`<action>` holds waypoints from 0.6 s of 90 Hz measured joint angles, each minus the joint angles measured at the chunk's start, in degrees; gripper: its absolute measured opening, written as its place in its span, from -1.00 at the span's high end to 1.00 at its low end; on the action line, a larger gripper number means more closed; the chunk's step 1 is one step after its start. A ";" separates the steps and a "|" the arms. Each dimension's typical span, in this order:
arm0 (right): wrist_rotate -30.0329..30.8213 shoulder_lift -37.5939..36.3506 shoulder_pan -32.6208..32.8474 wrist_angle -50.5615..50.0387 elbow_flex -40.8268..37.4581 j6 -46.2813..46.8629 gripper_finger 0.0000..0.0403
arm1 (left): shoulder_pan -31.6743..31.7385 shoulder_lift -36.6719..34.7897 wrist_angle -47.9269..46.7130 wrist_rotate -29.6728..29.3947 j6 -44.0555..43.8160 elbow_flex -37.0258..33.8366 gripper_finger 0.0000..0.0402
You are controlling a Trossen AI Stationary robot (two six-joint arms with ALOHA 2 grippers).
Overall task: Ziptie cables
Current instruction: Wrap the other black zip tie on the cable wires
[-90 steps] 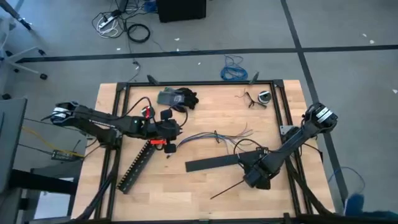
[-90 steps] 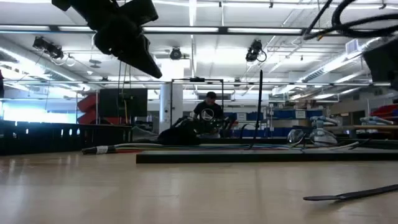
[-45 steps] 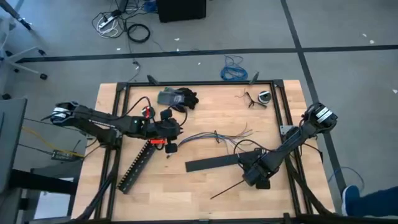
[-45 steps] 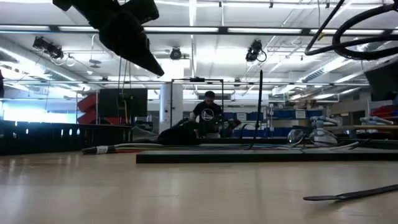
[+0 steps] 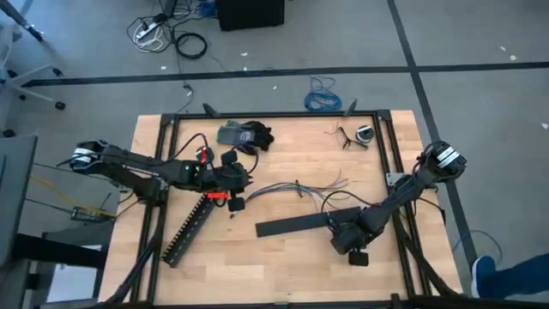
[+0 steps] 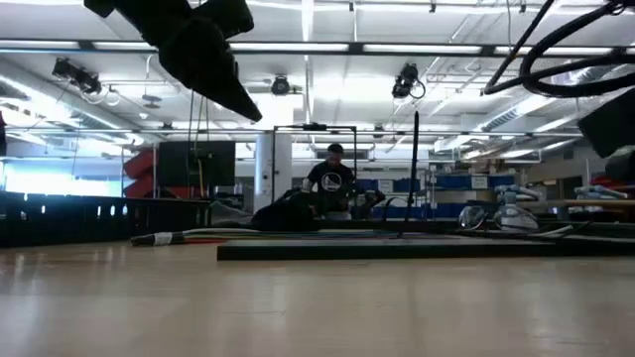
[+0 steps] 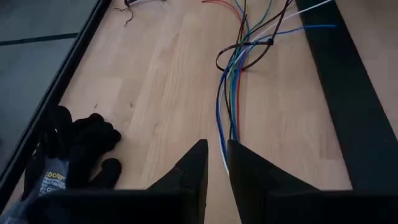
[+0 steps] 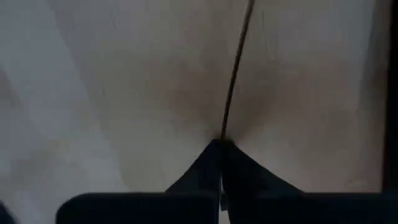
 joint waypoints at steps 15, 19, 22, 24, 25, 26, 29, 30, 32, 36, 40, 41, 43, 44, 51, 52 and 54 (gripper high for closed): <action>-0.48 -2.09 -1.81 0.10 3.69 -0.06 1.00 | 0.00 0.00 0.36 0.35 -1.56 0.00 0.73; 0.06 -2.93 -1.84 -1.05 4.80 -0.06 1.00 | 0.00 -0.01 0.69 2.13 -3.26 0.00 0.73; 0.82 -3.87 -1.75 -2.20 5.91 0.11 1.00 | 0.08 -0.16 0.91 4.08 -4.80 0.00 0.73; 1.62 -4.49 -1.73 -3.22 6.63 0.55 1.00 | 0.30 -0.29 0.93 5.63 -5.91 0.00 0.73; 2.10 -4.75 -1.68 -3.93 6.96 0.77 1.00 | 0.43 -0.37 0.95 6.42 -6.47 0.00 0.73; 2.62 -4.99 -1.62 -4.71 7.28 0.94 1.00 | 0.55 -0.43 1.02 7.37 -7.04 0.00 0.73; 4.54 -5.52 -1.20 -7.26 8.16 1.30 1.00 | 0.92 -0.62 1.38 10.42 -8.78 0.00 0.73; 5.38 -5.62 -0.99 -8.06 8.44 1.41 1.00 | 1.05 -0.67 1.50 11.72 -9.41 0.00 0.73; 7.32 -5.81 -0.52 -9.92 8.96 1.82 1.00 | 1.44 -0.78 1.73 14.54 -10.53 0.00 0.73; 11.53 -6.27 0.32 -12.67 10.09 2.01 1.00 | 2.20 -0.90 2.38 20.19 -12.85 0.00 0.73; 15.80 -6.87 1.25 -13.73 12.01 1.36 1.00 | 2.93 -0.90 4.37 26.78 -14.85 0.00 0.73; 16.89 -6.99 1.49 -13.78 12.48 1.09 1.00 | 3.09 -0.90 4.99 28.52 -15.28 0.00 0.73; 19.08 -7.15 1.96 -14.12 13.41 0.33 1.00 | 3.37 -0.90 6.24 31.83 -15.96 0.00 0.73; 20.17 -7.19 2.19 -14.47 13.85 -0.17 1.00 | 3.49 -0.89 6.93 33.40 -16.39 0.00 0.73; 27.65 -7.02 3.42 -17.01 16.34 -5.73 1.00 | 3.88 -0.79 13.87 41.42 -19.94 0.00 0.73; 28.84 -7.00 3.53 -17.15 16.63 -6.79 1.00 | 3.90 -0.78 14.95 42.20 -20.52 0.00 0.73; 31.24 -6.97 3.65 -17.19 17.27 -8.88 1.00 | 3.95 -0.76 17.04 43.55 -21.65 0.00 0.73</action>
